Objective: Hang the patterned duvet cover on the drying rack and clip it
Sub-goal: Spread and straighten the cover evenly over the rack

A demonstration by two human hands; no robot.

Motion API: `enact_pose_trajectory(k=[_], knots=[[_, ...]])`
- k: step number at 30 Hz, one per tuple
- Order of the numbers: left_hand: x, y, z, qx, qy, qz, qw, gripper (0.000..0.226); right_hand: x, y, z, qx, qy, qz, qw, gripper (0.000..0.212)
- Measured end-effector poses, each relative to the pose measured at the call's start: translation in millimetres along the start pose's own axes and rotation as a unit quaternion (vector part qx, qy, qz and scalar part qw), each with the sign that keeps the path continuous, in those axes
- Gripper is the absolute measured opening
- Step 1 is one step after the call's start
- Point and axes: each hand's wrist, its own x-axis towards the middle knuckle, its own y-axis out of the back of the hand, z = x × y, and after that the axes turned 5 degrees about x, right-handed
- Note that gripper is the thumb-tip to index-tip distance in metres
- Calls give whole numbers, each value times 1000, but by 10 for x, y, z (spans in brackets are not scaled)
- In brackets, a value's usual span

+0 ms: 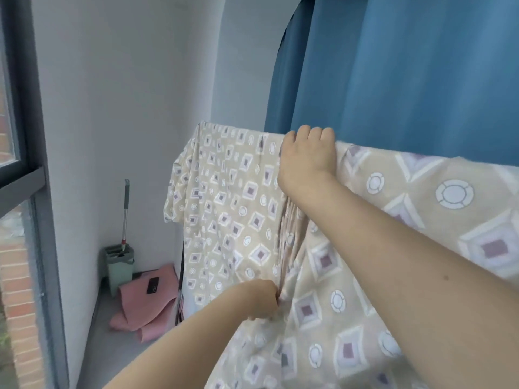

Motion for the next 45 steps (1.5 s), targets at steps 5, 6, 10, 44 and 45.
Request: enact_pose_trajectory(k=[5,6,10,44,45], knots=[[163,936,-462,-131,-20,35,990,20,332,-36,-128,23,-9,-41,999,42],[190,1168,-565,-181,-19,118,976,25,374,-50,-161,28,-8,-44,999,40],[344,1852,-846,-235,7,362,902,60,552,-54,-303,55,-16,-71,996,41],[1601,2309,-2745,-263,5,308,914,36,2064,-427,-1880,86,48,-109,989,33],[1604,2440,-2799,-290,22,332,898,42,2110,-443,-1916,87,49,-112,989,31]])
